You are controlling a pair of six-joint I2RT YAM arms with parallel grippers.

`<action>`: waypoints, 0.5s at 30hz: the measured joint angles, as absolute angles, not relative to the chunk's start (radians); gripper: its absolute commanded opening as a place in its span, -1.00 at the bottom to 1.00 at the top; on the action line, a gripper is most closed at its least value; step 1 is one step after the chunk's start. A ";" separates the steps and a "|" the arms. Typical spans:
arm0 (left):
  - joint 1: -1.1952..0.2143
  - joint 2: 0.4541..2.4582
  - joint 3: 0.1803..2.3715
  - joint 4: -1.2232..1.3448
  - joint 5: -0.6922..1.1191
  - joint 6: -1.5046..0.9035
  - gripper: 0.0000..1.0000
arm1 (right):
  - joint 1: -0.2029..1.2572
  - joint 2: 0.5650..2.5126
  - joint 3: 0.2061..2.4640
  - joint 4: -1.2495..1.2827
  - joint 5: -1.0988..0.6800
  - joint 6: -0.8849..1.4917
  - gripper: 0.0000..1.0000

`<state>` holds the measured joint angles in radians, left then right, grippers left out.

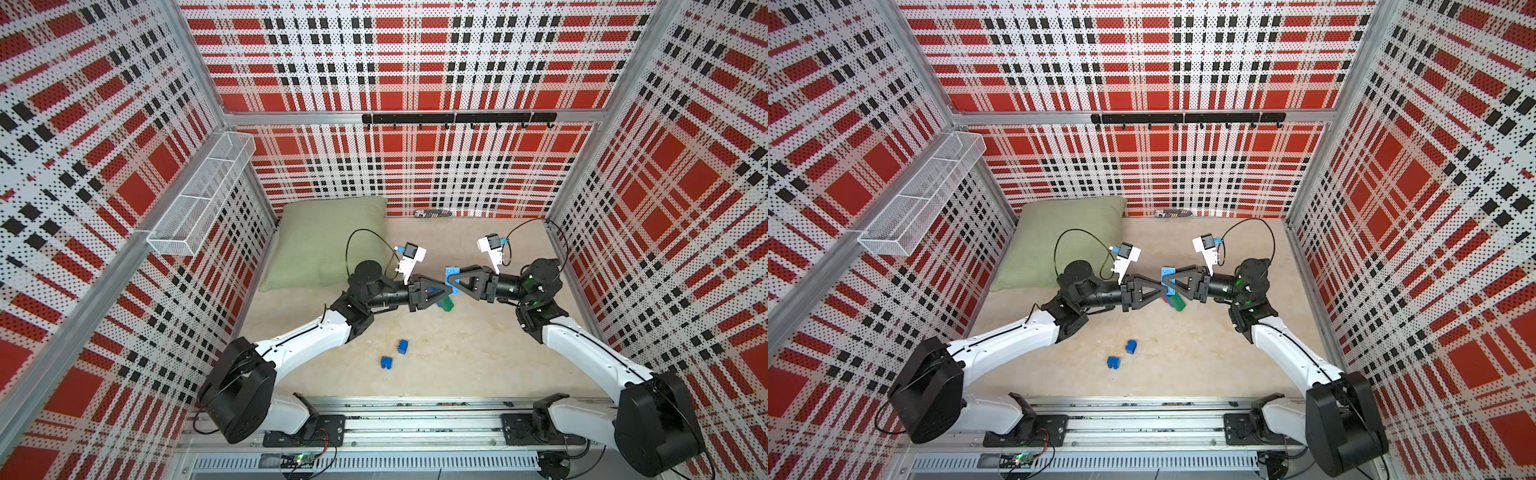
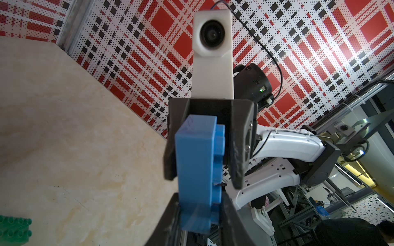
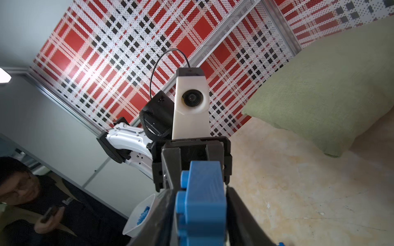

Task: Assemble a heart with lego
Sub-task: Pick up the lego brick from the center of the board.

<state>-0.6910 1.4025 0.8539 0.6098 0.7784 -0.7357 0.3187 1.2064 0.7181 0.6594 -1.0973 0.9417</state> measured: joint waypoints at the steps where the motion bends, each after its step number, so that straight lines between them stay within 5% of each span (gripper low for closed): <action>1: -0.691 1.401 0.854 0.617 0.767 -0.741 -0.78 | 0.319 1.206 0.728 0.632 -1.095 0.931 0.38; 7: -0.695 1.382 0.836 0.657 0.611 -0.830 -0.84 | 0.314 1.192 0.750 0.556 -1.038 0.896 0.38; 15: -0.743 1.365 0.776 0.801 0.385 -0.993 -0.85 | 0.323 1.205 0.604 0.881 -0.940 1.182 0.12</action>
